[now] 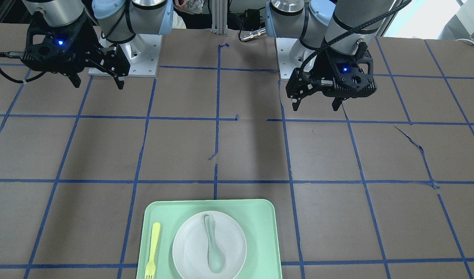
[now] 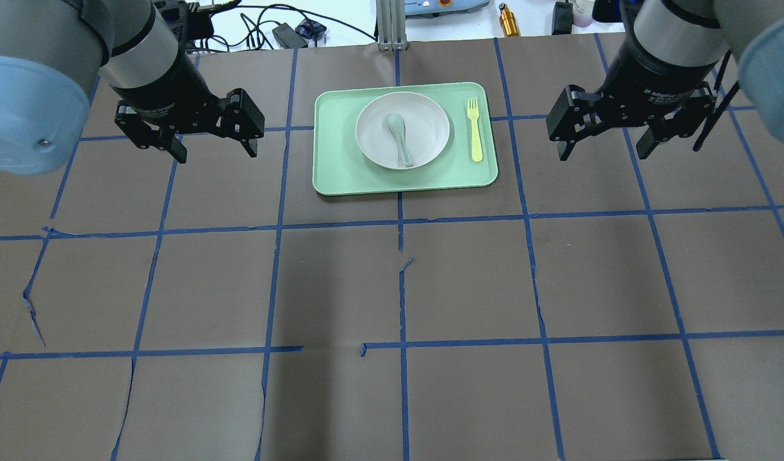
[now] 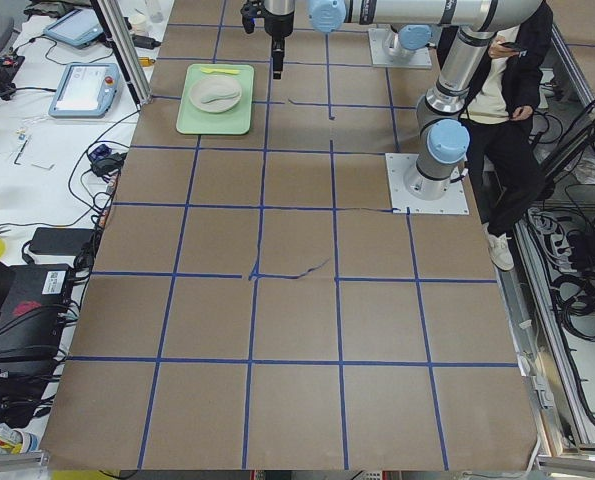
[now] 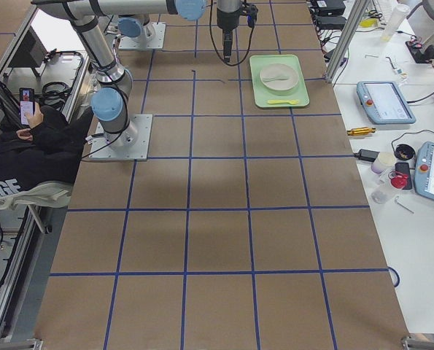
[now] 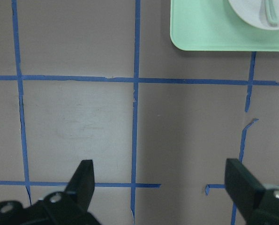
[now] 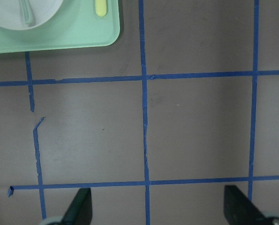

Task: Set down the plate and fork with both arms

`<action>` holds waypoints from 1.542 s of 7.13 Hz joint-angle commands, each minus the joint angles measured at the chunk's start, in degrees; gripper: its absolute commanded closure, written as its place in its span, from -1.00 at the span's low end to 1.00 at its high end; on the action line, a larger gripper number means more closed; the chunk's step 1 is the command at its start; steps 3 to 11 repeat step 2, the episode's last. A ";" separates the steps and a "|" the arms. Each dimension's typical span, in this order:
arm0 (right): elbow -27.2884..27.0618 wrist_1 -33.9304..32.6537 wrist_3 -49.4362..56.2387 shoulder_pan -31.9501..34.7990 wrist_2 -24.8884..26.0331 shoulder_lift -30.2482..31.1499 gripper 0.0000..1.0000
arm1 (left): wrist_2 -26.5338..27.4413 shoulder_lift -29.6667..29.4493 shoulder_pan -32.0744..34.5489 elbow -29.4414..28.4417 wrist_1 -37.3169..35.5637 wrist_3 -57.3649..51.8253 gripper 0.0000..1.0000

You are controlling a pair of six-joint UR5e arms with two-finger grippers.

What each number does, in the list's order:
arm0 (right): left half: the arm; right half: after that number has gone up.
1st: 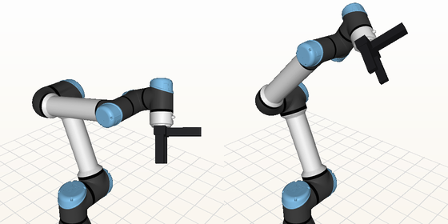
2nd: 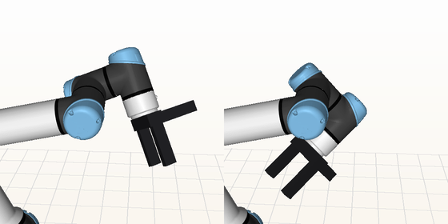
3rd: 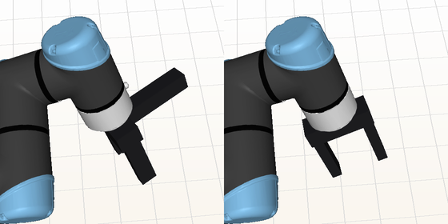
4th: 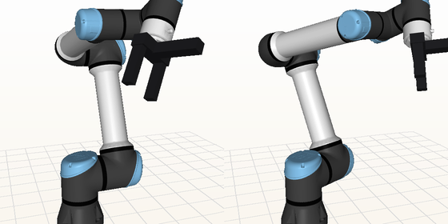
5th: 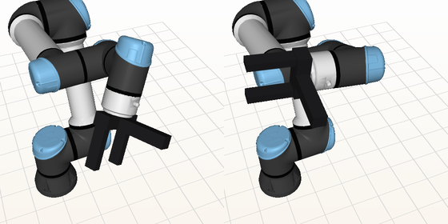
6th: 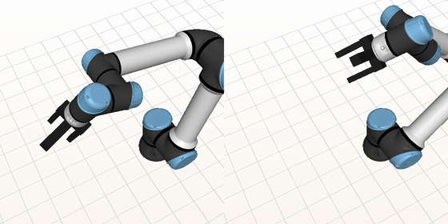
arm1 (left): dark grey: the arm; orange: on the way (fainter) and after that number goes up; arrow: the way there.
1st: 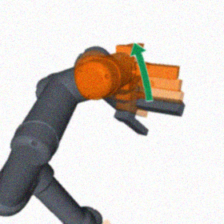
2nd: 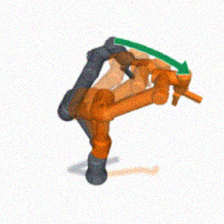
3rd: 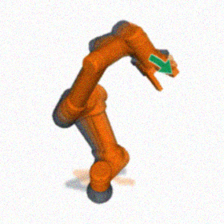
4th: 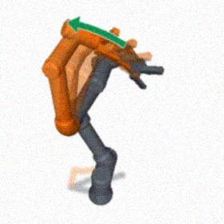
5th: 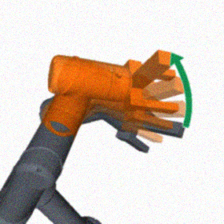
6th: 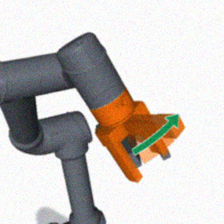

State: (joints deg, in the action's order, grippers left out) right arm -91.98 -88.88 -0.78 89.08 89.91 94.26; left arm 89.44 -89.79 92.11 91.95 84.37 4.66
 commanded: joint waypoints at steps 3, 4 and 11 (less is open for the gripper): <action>0.40 -0.25 0.08 0.04 0.00 -1.43 -1.00 | -0.06 0.05 0.00 0.07 0.00 0.08 -1.00; 0.40 -0.25 0.08 0.04 0.00 -1.43 -1.00 | -0.06 0.05 0.00 0.07 0.00 0.08 -1.00; 0.40 -0.25 0.08 0.04 0.00 -1.43 -1.00 | -0.06 0.05 0.00 0.07 0.00 0.08 -1.00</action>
